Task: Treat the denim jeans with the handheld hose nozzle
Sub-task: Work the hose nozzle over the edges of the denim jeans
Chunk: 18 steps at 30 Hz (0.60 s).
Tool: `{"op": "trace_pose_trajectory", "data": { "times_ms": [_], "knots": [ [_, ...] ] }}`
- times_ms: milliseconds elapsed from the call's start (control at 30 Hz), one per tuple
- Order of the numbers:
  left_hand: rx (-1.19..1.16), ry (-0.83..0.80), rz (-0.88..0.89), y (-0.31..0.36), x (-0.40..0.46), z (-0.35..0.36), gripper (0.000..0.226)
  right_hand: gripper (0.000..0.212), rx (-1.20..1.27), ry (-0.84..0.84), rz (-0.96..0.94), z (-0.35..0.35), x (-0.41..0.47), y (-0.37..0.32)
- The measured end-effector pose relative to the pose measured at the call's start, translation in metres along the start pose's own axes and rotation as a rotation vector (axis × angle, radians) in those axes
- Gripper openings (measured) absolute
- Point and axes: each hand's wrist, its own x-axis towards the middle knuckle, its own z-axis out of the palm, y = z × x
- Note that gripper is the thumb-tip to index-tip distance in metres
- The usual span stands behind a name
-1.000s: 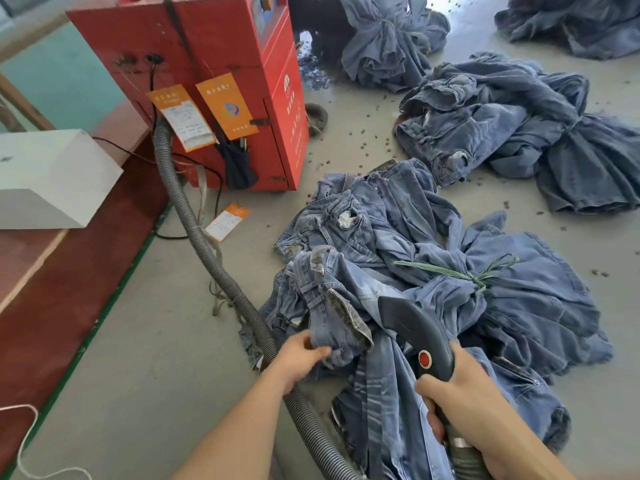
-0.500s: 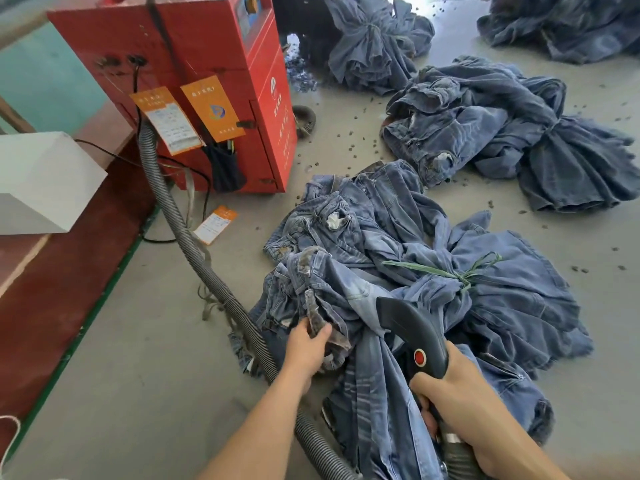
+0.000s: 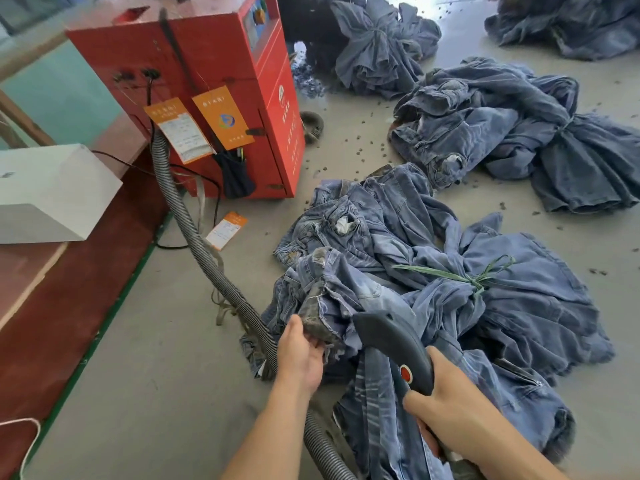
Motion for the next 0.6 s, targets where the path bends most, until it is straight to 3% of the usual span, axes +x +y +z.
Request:
{"op": "trace_pose_trajectory", "data": {
  "times_ms": [267, 467, 600],
  "knots": [
    [-0.004, -0.149, -0.055, 0.004, 0.004, 0.006, 0.031, 0.026, -0.366, -0.02, -0.035, 0.028, 0.024, -0.023],
    [0.153, -0.18, -0.018, 0.012, 0.005, 0.01, 0.041, 0.024, -0.243, 0.151, -0.104, 0.016, 0.043, -0.048],
    [0.133, -0.212, -0.035, 0.013, 0.002, 0.01, 0.039, 0.022, -0.277, -0.007, -0.021, 0.018, 0.02, -0.035]
  ]
}}
